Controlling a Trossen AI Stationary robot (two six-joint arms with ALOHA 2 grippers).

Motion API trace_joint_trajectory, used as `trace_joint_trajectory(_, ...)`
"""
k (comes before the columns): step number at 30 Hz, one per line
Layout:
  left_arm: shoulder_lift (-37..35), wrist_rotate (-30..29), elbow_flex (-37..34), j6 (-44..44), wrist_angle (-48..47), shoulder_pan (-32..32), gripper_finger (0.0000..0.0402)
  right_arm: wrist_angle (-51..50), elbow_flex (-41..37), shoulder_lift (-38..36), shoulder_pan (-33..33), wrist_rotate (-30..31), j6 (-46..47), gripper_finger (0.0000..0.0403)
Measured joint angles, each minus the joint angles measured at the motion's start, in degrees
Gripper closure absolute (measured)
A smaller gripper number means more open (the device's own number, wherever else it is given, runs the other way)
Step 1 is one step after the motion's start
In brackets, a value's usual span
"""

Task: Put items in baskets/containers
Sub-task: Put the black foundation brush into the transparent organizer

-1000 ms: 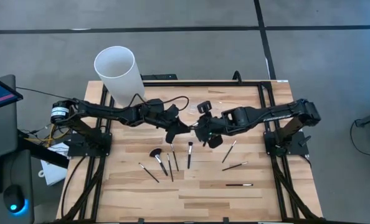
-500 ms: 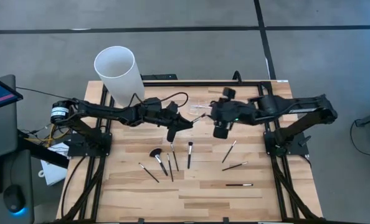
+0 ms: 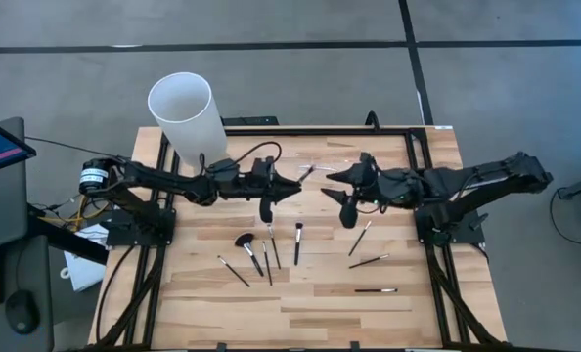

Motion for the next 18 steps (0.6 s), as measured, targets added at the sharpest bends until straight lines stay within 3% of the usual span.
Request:
trace_joint_trajectory(8,0.0,0.0,-1.6,0.2,2.3,-1.5,0.0357,26.6,-11.1,3.0,-1.2,-8.2,0.0,0.0234)
trace_joint_trajectory(18,0.0,-3.3,-2.0,4.0,2.6,-3.1,0.0357,44.9,-14.7,7.4,-1.3,-11.4,-1.1,0.0168)
